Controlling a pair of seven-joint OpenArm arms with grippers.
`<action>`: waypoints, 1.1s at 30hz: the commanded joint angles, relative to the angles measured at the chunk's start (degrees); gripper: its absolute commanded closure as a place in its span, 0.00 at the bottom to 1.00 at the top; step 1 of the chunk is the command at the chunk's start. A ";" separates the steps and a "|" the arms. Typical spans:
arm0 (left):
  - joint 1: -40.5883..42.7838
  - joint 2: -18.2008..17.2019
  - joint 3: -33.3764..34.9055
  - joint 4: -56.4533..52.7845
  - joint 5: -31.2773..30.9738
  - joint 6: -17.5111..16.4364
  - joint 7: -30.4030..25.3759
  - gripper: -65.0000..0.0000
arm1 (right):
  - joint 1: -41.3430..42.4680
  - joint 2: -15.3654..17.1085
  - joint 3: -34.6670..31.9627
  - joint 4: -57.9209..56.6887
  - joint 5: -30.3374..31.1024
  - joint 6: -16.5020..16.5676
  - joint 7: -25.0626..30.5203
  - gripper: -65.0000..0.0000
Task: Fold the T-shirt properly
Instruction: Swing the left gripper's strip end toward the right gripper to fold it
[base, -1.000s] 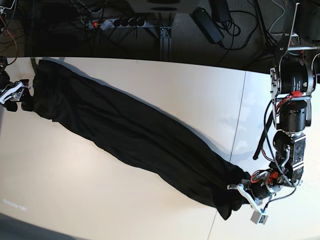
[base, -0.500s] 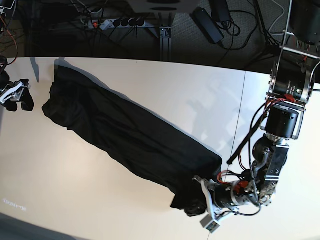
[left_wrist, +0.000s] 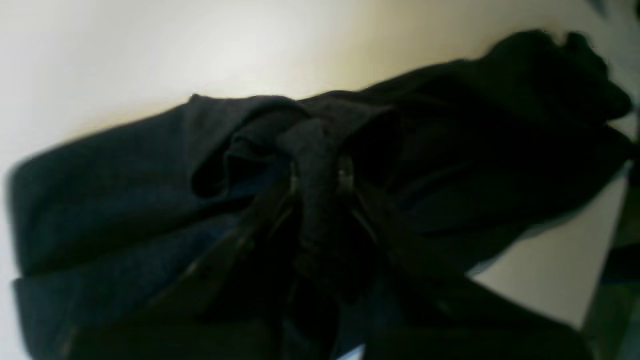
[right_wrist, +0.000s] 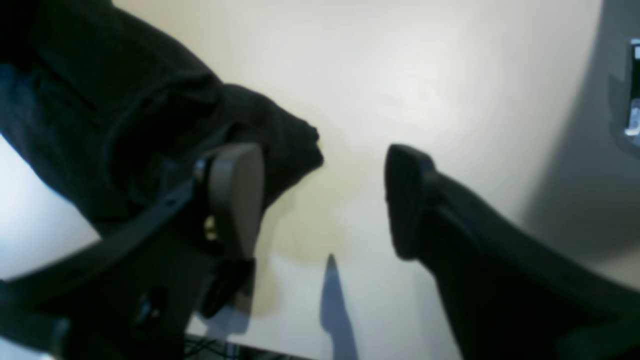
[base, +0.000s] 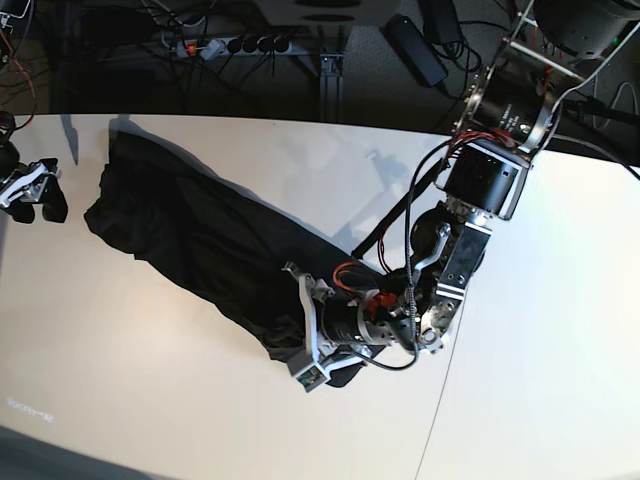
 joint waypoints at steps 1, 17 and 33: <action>-1.05 0.72 -0.31 0.98 -1.01 0.00 -1.40 1.00 | 0.42 1.29 0.76 0.79 0.61 3.52 1.31 0.41; 2.82 5.18 -0.26 1.57 -2.21 0.24 2.67 0.35 | 0.07 -3.48 1.29 0.79 8.87 3.56 -4.59 0.40; -0.50 3.74 -0.42 4.92 -2.47 0.22 7.17 0.36 | 0.09 -22.16 8.35 0.79 10.99 3.56 -3.63 0.40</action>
